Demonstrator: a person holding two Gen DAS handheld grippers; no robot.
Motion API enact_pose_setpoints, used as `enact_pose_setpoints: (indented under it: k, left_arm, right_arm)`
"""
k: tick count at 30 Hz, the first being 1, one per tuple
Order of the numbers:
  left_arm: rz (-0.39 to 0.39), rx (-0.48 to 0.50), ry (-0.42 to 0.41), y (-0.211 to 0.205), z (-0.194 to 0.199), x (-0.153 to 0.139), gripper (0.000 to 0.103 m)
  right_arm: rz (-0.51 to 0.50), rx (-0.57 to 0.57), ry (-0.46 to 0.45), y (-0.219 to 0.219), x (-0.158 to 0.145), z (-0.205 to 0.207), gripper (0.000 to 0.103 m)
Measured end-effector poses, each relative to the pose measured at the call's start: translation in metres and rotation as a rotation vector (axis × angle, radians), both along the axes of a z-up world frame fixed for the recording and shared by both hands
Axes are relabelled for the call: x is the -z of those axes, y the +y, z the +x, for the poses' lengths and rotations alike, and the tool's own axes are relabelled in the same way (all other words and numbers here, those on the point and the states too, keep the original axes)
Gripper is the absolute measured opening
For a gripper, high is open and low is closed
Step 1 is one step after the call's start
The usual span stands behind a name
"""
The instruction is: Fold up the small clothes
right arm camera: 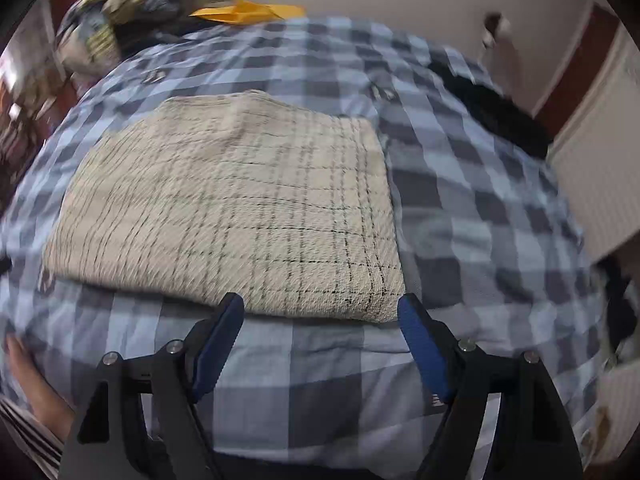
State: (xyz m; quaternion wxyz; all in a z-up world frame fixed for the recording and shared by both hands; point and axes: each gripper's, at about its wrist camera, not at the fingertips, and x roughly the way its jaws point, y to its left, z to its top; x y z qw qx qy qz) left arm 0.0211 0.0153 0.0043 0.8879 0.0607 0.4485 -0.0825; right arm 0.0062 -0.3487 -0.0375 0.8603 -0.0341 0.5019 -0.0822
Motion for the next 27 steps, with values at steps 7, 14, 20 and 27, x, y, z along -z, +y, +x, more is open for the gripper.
enact_pose_setpoints:
  k: [7, 14, 20, 27]
  left_arm:
    - [-0.028, 0.024, -0.038, -0.008, -0.010, -0.008, 0.103]
    - [-0.028, 0.039, -0.077, -0.014, -0.012, -0.014, 0.103]
    - [0.014, 0.051, -0.073, -0.022, -0.008, -0.010, 0.103]
    - [0.062, 0.077, -0.081, -0.030, -0.007, -0.006, 0.103]
  right_arm:
    - [-0.065, -0.085, -0.064, 0.029, -0.002, -0.021, 0.076]
    - [0.032, -0.140, -0.094, 0.034, 0.001, -0.026, 0.076]
    - [0.113, -0.085, -0.076, 0.021, 0.010, -0.014, 0.076]
    - [0.102, -0.083, -0.112, 0.026, 0.006, -0.018, 0.076]
